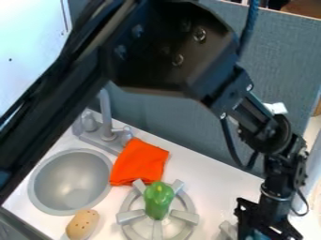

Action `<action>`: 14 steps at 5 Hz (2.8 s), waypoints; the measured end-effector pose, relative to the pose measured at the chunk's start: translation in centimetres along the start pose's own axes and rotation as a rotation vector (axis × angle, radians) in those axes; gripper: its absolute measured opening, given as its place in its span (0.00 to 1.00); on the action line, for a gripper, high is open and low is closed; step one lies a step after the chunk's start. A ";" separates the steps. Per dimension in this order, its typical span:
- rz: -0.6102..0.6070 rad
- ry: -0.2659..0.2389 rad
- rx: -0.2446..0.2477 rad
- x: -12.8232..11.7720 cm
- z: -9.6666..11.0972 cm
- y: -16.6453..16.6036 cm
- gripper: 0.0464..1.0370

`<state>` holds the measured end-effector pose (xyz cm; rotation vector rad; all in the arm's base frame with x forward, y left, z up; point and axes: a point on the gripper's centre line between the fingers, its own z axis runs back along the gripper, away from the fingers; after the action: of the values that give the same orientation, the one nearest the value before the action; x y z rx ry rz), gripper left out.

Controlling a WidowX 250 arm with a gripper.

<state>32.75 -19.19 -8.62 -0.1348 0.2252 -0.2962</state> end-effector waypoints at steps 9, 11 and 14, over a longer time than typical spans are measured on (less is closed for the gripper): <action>0.188 -0.242 0.181 3.1 6.4 8.7 0.39; 0.154 -0.228 0.140 5.6 4.1 8.4 0.39; 0.093 -0.133 0.086 6.4 3.1 7.4 0.97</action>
<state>41.51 -13.81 -8.14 -0.0583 0.0865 -0.2030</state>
